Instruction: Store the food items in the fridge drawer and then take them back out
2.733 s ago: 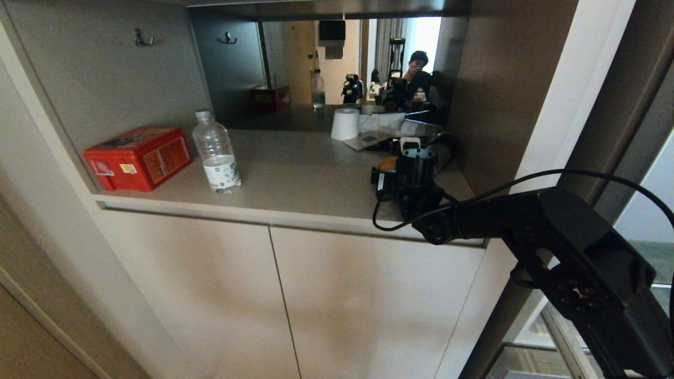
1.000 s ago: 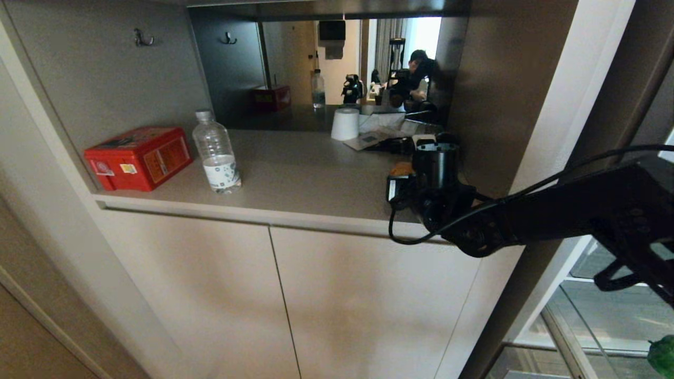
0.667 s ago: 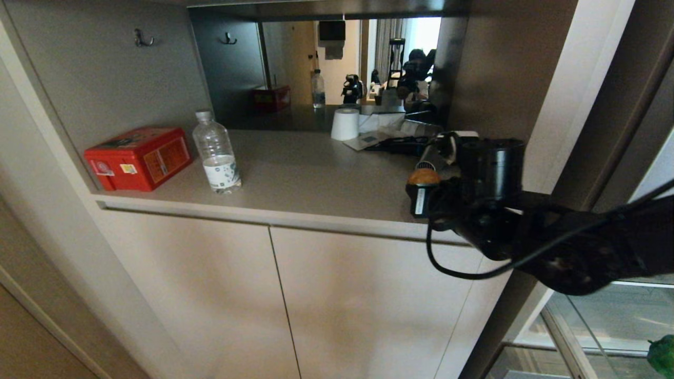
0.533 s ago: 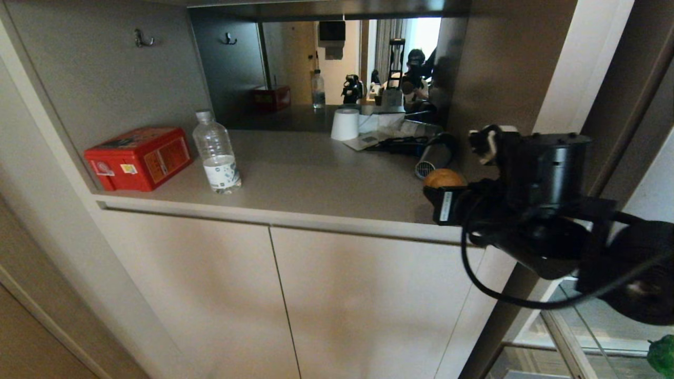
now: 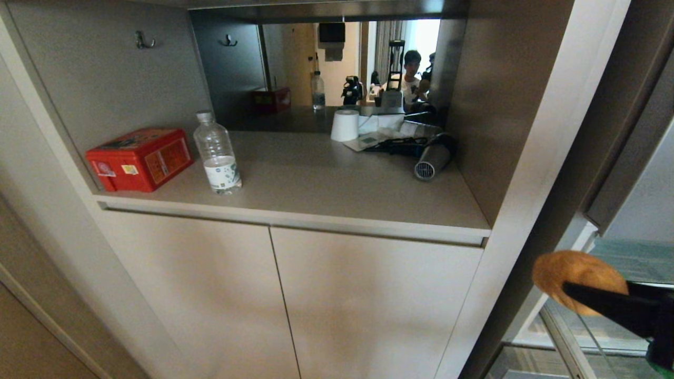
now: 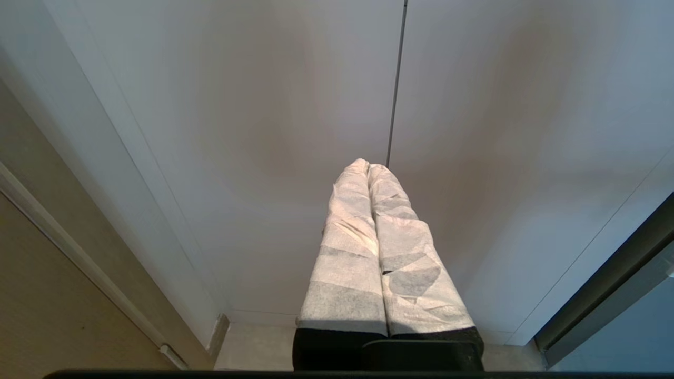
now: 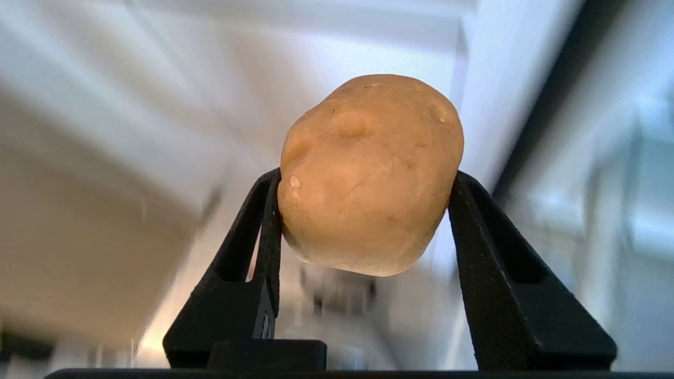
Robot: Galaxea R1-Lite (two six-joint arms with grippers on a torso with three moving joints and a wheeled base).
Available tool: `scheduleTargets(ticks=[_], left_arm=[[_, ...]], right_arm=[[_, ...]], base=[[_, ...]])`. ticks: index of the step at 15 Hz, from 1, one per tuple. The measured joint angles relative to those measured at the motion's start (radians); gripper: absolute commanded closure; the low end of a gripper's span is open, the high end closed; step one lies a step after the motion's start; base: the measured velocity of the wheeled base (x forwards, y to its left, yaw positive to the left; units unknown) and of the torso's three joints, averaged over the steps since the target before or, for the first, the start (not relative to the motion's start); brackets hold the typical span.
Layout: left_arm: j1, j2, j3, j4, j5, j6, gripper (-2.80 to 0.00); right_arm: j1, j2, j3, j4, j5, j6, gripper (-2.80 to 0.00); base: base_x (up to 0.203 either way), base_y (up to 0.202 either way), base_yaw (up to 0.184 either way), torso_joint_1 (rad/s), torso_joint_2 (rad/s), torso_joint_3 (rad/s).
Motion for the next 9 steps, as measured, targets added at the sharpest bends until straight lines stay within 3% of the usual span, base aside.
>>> scheduleTargets(ticks=[2,4,9], left_arm=[[0.000,0.000,0.000,0.000,0.000,0.000,0.00],[0.000,0.000,0.000,0.000,0.000,0.000,0.00],[0.000,0.000,0.000,0.000,0.000,0.000,0.00]], right_arm=[[-0.012,-0.118,0.009,0.228,0.007,0.081,0.00],[-0.073,-0.182,0.004,0.368,0.001,0.125,0.00],[-0.379,-0.139,0.008,0.397,-0.049,0.103,0.00]], base=[[0.000,0.000,0.000,0.000,0.00,0.000],[0.000,0.000,0.000,0.000,0.00,0.000],[0.000,0.000,0.000,0.000,0.00,0.000]])
